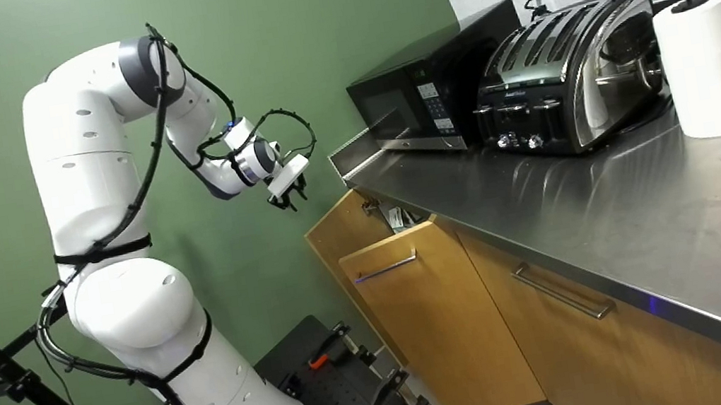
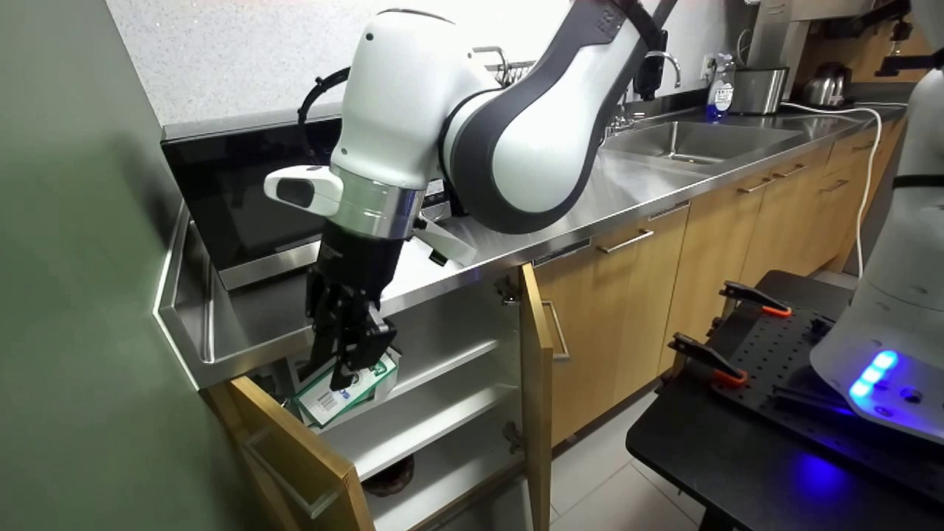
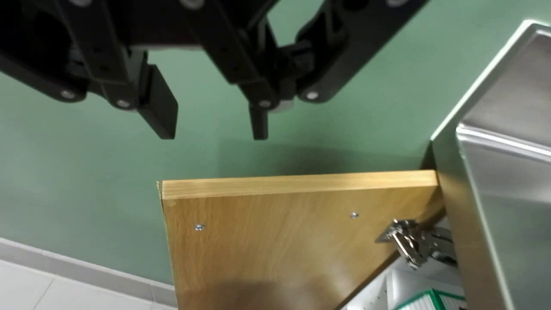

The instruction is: Close the bottom left cabinet door

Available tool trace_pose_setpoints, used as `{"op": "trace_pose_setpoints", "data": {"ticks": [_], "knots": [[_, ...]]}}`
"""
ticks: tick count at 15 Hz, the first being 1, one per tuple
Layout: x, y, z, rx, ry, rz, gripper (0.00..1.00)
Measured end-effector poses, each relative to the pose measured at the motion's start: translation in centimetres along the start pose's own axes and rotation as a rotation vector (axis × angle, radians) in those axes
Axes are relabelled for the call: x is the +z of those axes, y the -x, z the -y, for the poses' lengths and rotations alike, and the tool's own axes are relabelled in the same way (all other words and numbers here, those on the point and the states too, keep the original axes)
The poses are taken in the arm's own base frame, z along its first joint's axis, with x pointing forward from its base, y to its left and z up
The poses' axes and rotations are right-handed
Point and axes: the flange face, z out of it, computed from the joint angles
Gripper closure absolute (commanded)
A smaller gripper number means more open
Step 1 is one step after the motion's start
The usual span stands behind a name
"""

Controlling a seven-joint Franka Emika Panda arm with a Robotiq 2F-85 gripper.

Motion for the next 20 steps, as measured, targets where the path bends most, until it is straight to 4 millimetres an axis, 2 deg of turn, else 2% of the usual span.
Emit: {"op": "trace_pose_setpoints", "data": {"ticks": [2, 3, 8, 14, 20], "knots": [[1.3, -0.5, 0.2, -0.078, -0.043, -0.025, 0.97], [2.1, -0.4, 0.2, -0.101, -0.063, -0.021, 1.00], [4.8, 0.1, -0.7, -0.175, -0.142, 0.107, 1.00], [6.6, -2.5, -1.7, -0.290, -0.141, 0.116, 1.00], [9.9, -2.9, -2.3, -0.294, -0.156, 0.121, 1.00]]}}
